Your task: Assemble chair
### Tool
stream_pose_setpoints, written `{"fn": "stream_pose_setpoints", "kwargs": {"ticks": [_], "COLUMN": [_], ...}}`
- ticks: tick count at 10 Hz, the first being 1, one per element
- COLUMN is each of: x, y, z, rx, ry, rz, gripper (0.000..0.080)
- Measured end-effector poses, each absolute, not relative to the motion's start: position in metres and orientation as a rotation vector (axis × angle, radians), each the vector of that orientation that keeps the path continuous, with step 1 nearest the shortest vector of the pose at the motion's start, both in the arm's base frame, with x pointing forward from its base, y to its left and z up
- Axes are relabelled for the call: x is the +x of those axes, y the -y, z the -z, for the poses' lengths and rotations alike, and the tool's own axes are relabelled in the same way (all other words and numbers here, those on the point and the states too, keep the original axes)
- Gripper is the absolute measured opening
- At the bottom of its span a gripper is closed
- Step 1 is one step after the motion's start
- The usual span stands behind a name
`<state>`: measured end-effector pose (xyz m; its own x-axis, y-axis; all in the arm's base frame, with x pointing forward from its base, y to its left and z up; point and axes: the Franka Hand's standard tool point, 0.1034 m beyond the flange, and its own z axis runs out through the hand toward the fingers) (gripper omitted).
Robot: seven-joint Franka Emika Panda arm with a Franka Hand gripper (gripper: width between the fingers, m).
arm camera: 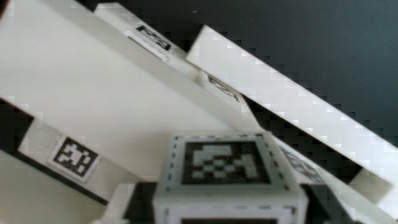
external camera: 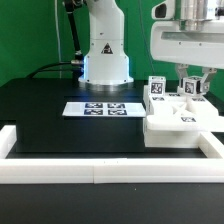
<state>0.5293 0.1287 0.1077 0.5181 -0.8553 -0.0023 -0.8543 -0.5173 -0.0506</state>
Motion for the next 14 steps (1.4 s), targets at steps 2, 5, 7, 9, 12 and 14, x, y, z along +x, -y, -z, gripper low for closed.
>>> {"fn": "stream_pose_setpoints", "kwargs": {"ticks": [2,5,7,9,12,14], "x": [0.5291,0.529,0.529,0.5291,0.5296,0.5296], "y": [-0.1297,-0.1303,-0.1308,-0.1309,-0.1303,-0.1304], "z": [-0.1075,-0.1074,-0.1075,-0.1076,-0.1078,-0.1076], "rx": [-2.55,-2.376,-2.221,-2.087,-1.871,-1.75], "ry": [-1.743,-1.967,-2.132,-2.256,-2.43,-2.515], "rz": [0.022,0.011,-0.003,-0.017,-0.037,-0.05], "gripper": [0.0271,0.0271,0.0271,0.0271,0.0271,0.0271]}}
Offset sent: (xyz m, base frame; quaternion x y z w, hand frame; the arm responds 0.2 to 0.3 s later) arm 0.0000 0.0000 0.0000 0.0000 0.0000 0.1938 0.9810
